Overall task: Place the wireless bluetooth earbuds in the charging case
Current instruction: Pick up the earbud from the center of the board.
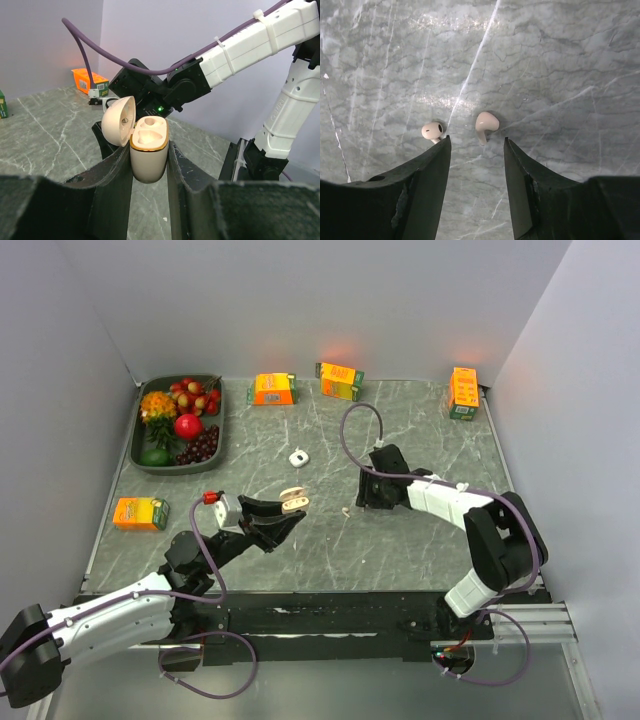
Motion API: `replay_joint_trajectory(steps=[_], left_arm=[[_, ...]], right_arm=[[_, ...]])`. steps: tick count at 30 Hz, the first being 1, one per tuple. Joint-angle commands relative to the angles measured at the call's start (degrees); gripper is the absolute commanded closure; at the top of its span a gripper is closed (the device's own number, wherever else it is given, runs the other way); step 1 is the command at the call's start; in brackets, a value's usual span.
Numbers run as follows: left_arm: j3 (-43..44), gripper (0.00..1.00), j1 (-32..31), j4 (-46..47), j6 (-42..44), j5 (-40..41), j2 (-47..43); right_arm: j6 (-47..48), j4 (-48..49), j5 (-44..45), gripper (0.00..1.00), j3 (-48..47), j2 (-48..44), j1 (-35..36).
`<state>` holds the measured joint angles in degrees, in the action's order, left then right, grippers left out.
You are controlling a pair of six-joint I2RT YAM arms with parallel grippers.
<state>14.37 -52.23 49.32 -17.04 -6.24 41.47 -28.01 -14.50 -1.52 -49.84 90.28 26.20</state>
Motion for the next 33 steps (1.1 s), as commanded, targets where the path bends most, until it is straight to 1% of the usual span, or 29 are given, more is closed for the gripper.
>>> replay_joint_trajectory(steps=[1, 11, 19, 28, 33], left_arm=[[1.10, 0.99, -0.24, 1.31, -0.80, -0.53, -0.51], [1.01, 0.99, -0.24, 0.87, -0.80, -0.26, -0.69], [1.01, 0.99, -0.24, 1.04, -0.98, -0.26, -0.34], [1.01, 0.99, -0.24, 0.95, -0.98, -0.26, -0.16], [1.10, 0.99, -0.24, 0.87, -1.16, -0.44, -0.16]], right_arm=[[0.24, -0.97, 1.43, 0.47, -3.68, 0.77, -0.79], [1.38, -2.02, 1.43, 0.49, -7.19, 5.34, -0.80], [1.91, -2.20, 1.43, 0.47, -6.23, 6.05, -0.71], [2.52, -2.11, 1.43, 0.51, -5.88, 6.66, -0.80], [2.61, -2.20, 1.43, 0.50, -5.44, 6.66, -0.62]])
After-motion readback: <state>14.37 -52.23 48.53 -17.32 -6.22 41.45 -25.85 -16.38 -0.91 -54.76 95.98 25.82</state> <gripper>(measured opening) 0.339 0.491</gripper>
